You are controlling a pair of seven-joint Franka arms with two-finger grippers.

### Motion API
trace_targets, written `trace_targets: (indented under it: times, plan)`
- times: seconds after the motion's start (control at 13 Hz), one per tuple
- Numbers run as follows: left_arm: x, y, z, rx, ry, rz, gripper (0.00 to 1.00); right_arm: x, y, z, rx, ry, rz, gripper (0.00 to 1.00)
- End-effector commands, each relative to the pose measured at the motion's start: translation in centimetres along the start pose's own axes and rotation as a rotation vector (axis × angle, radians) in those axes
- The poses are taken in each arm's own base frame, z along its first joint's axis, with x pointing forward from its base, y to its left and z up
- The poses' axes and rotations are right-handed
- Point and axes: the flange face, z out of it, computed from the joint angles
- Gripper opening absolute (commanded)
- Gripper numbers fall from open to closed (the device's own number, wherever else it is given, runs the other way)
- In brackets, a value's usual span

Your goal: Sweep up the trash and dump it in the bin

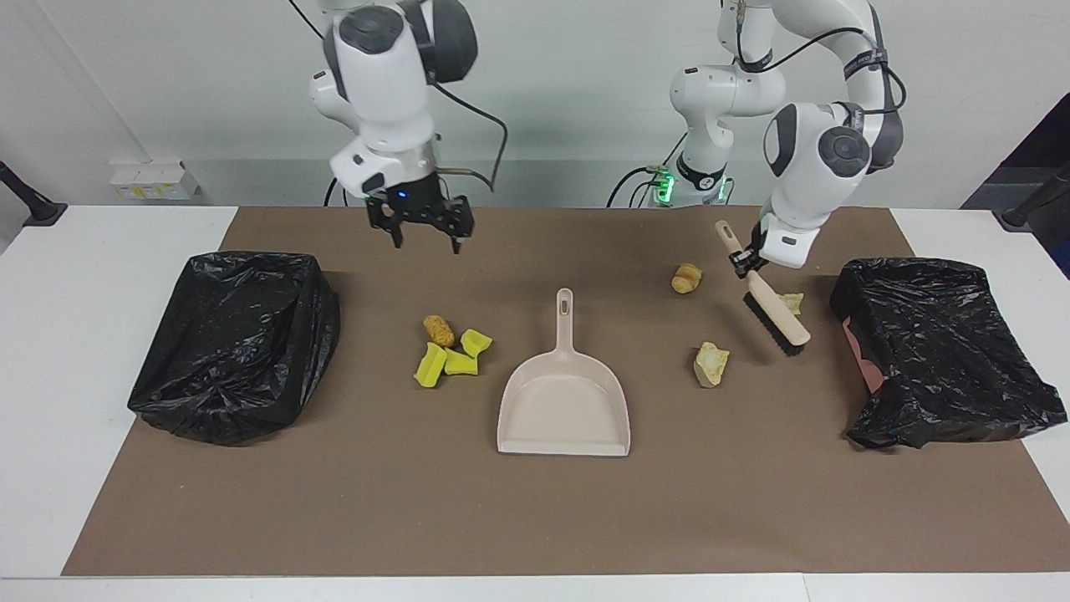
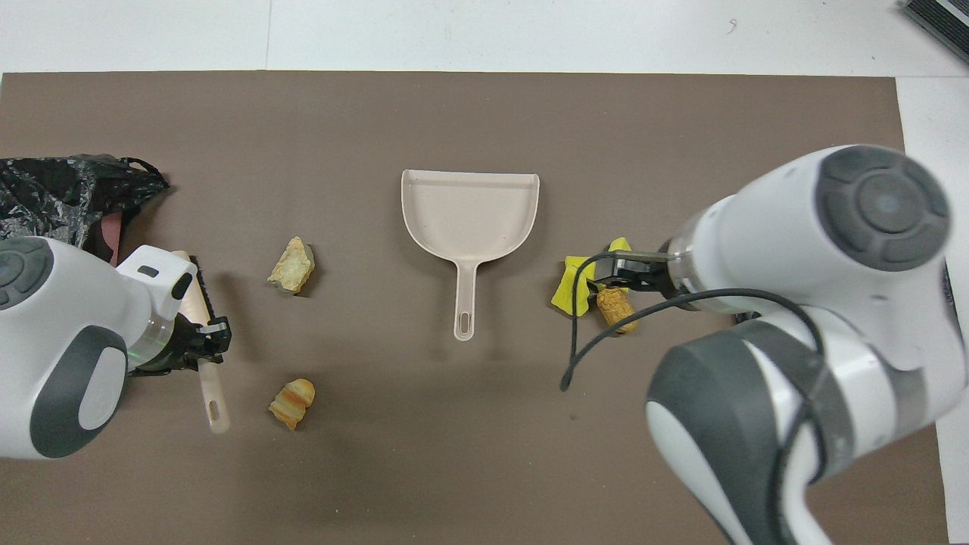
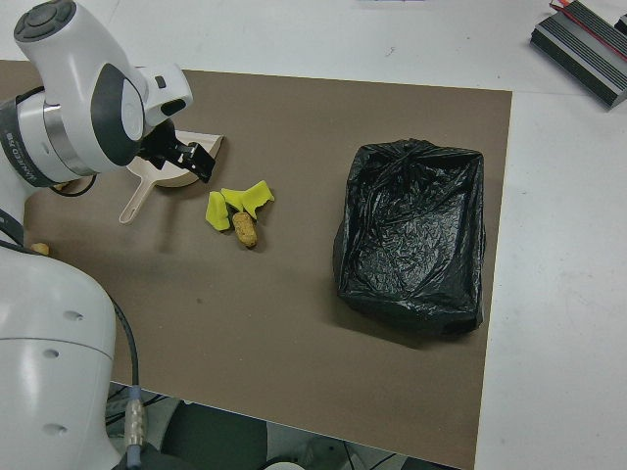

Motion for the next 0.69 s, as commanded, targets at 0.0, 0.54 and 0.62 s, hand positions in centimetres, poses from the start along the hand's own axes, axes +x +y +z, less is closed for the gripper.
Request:
trace_targets:
  times: [0.0,0.54,0.62]
  plan:
    - [-0.2,-1.8,0.0,0.066,-0.005,-0.009,0.0,-0.2,-6.3,5.0,0.021,0.011,0.038,1.0]
    - [0.3,-6.9,-0.4,0.103,-0.032,-0.013,0.0,-3.0,-17.5,16.2,0.074,0.038,0.104,1.0]
    - [0.2,-7.1,-0.4,0.1,-0.026,-0.016,0.0,-2.9,-17.8,16.9,0.085,0.054,0.102,1.0]
